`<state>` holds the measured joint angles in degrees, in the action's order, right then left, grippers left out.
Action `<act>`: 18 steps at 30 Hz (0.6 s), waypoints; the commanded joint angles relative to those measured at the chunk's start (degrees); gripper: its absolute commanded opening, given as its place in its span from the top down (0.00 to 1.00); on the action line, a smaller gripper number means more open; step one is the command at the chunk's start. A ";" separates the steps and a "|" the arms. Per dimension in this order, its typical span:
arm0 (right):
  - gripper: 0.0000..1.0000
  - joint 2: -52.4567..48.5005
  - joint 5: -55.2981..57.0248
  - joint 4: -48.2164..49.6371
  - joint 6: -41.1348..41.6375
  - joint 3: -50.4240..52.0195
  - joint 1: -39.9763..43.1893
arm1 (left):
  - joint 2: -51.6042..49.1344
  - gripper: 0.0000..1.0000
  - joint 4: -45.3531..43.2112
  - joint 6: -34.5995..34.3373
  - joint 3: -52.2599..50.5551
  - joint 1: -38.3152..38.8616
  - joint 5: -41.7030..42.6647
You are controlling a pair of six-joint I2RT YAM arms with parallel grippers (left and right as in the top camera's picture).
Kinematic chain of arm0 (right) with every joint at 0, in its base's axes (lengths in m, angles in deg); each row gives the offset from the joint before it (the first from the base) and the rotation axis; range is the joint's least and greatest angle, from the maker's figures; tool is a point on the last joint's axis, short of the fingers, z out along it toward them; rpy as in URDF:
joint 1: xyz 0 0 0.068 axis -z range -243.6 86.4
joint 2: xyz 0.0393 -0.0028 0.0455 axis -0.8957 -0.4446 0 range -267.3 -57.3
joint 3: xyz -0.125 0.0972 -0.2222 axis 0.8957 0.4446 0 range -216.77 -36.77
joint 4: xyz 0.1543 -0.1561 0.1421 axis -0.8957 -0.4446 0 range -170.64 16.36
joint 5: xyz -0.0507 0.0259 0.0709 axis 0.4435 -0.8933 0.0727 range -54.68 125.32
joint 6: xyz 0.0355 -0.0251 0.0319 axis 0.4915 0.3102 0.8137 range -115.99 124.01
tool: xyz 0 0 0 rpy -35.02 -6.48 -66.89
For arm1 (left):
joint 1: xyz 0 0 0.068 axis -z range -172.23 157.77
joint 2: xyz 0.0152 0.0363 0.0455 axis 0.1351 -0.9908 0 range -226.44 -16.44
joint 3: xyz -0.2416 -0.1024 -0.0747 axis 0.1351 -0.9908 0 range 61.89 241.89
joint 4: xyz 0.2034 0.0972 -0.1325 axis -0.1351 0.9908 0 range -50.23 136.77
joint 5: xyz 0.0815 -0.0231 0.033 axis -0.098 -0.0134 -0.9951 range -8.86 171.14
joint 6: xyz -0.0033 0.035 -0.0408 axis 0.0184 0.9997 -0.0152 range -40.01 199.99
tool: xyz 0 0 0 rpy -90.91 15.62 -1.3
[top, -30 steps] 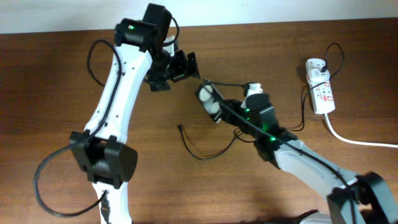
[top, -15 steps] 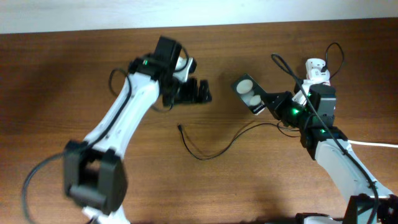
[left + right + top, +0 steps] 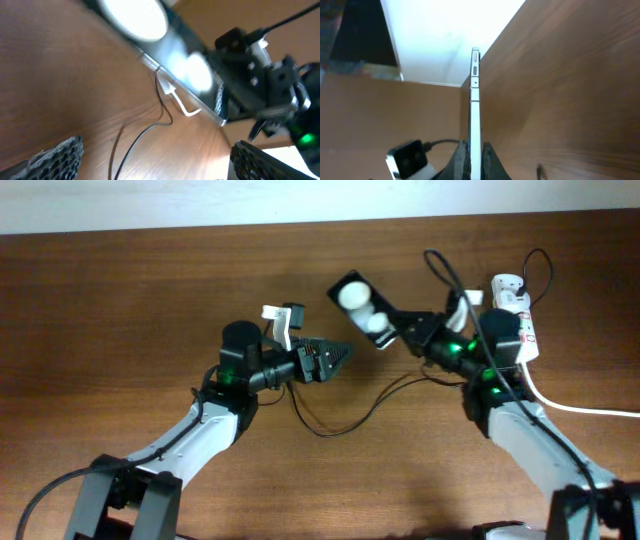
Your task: Plug charger to phone and switch on socket
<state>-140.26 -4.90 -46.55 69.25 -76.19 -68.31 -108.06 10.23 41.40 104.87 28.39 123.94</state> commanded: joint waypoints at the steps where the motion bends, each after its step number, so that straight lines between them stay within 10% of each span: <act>1: 0.96 -4.31 1.07 7.93 5.11 -0.98 -5.03 | -0.31 0.01 -2.60 -6.10 -0.52 -0.11 -3.67; 18: 0.96 -11.30 2.89 16.63 8.83 -0.98 -12.00 | -0.31 0.16 -14.34 -19.26 -0.52 -0.15 -16.33</act>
<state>-151.27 -1.14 -29.48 78.58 -76.76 -79.46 -108.43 -0.72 22.93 103.95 28.39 109.84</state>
